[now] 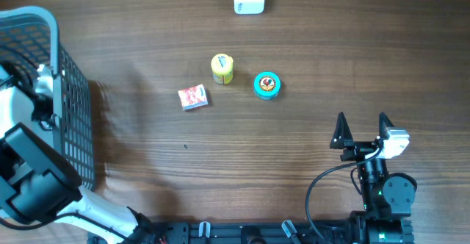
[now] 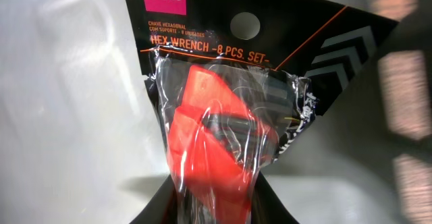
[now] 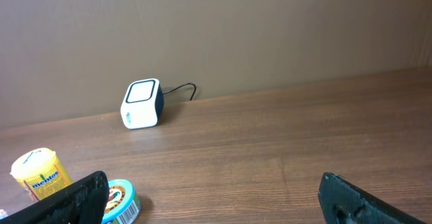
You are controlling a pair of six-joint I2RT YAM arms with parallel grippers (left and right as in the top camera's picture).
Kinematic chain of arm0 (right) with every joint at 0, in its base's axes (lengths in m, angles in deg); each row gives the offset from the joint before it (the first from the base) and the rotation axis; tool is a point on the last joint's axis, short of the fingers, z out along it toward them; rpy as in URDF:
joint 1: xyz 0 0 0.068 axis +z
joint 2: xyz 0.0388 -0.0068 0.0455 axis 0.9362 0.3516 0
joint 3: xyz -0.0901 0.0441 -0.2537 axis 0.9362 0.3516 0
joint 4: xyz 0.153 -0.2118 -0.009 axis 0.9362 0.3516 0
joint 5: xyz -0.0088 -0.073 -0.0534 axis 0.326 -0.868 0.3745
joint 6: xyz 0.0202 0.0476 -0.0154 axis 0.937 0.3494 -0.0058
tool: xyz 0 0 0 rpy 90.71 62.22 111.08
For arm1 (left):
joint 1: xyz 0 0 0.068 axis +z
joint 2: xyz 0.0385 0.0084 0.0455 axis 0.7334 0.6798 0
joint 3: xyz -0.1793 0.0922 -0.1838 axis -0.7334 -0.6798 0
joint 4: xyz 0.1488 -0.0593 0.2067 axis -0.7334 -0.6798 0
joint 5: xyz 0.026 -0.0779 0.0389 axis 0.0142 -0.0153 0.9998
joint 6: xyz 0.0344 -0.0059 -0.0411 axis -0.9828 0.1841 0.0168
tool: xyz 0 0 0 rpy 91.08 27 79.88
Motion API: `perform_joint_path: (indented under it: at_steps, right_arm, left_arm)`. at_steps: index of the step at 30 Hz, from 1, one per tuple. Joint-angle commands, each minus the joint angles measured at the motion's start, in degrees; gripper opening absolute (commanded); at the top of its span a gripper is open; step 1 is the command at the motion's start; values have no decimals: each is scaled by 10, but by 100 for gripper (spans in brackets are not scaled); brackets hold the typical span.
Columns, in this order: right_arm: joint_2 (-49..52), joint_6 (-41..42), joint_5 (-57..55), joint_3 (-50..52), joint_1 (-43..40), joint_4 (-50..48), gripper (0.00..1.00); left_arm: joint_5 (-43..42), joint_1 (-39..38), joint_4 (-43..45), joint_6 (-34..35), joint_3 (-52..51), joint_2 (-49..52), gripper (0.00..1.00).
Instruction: Scan the item barcode
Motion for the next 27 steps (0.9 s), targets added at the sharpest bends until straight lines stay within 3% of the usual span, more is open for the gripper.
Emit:
perform_joint_path:
  at_steps: [1, 9, 27]
  right_arm:
    - [-3, 5, -4, 1, 2, -1, 100]
    - [-3, 5, -4, 1, 2, -1, 100]
    - [-3, 5, -4, 1, 2, -1, 100]
  left_arm:
    - [-13, -17, 0, 32, 32, -3, 18]
    - [-13, -20, 1, 61, 69, -32, 20]
    - [-18, -21, 27, 107, 70, -217, 24]
